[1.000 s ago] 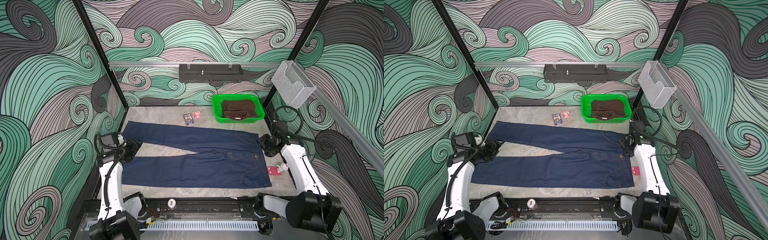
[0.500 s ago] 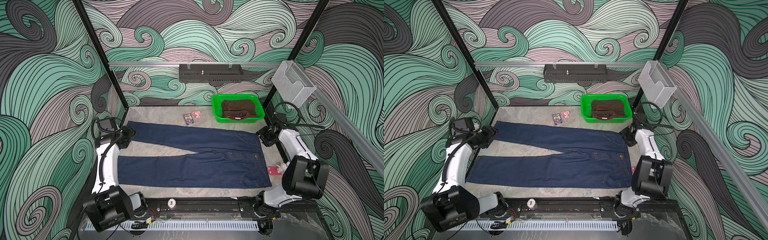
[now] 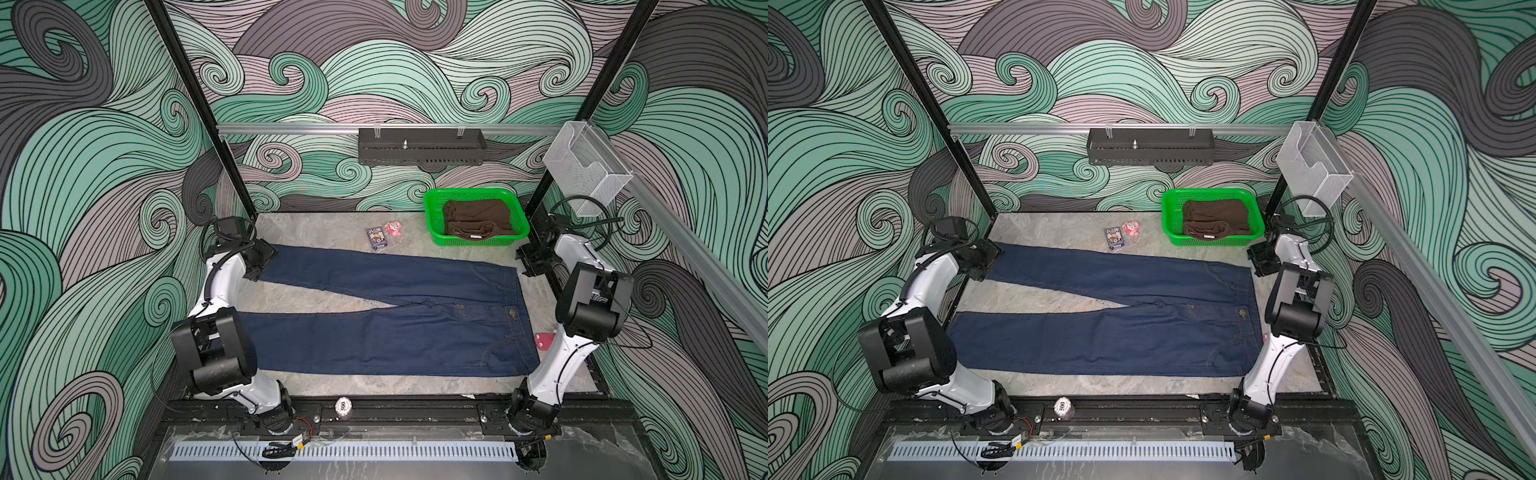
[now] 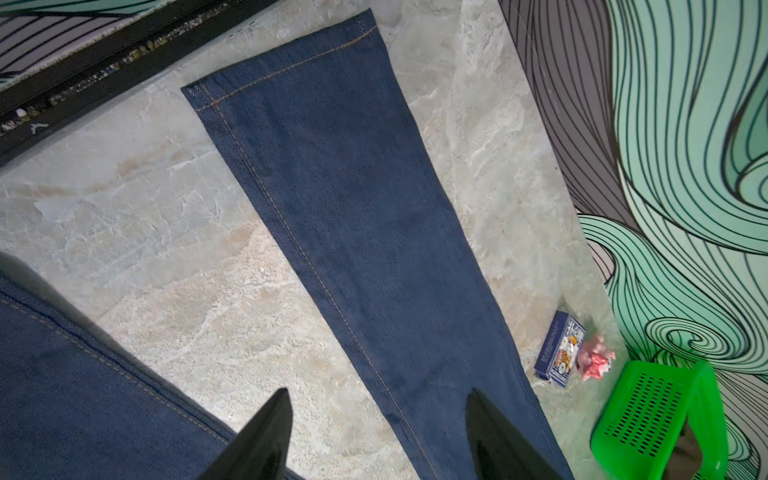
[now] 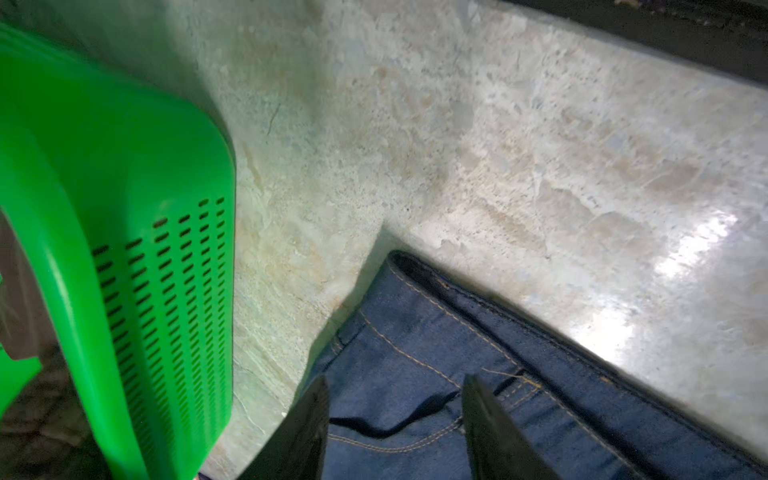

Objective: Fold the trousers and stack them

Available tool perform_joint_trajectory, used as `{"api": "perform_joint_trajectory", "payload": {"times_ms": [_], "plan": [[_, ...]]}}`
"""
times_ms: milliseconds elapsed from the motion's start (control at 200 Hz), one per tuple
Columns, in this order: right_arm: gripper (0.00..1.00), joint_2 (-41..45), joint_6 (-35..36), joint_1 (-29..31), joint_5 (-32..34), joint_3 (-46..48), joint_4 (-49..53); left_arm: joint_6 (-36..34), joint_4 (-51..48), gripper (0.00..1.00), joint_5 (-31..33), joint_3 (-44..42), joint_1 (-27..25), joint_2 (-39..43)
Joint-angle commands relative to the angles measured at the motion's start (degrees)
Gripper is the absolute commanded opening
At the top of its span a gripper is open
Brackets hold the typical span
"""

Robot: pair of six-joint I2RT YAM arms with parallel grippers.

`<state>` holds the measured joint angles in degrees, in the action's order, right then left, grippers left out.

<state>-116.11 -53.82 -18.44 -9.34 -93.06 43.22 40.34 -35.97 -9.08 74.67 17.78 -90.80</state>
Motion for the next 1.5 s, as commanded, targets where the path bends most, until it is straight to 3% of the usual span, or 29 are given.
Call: {"api": "perform_joint_trajectory", "payload": {"times_ms": [0, 295, 660, 936, 1496], "plan": [[0.58, -2.67, -6.95, 0.87, 2.63, -4.96, 9.26, 0.41, 0.50, 0.69, 3.50, 4.05, -0.57, -2.30], [0.65, -8.51, -15.44, 3.14, 5.18, -11.40, 15.16, 0.17, -1.03, 0.69, 6.76, 7.05, -0.64, -4.47], [0.63, -14.23, -21.41, 3.84, 8.98, -17.69, 16.85, 0.00, -0.77, 0.69, 10.09, 7.00, -0.56, -1.50], [0.61, -20.75, -22.81, 4.19, 9.53, -25.94, 21.36, 0.01, -1.30, 0.69, 11.95, 7.32, -0.39, -1.00], [0.55, -26.72, -24.02, 4.46, 10.03, -29.91, 26.77, -1.20, -4.20, 0.69, 15.94, 9.27, 0.23, -0.37]]}}
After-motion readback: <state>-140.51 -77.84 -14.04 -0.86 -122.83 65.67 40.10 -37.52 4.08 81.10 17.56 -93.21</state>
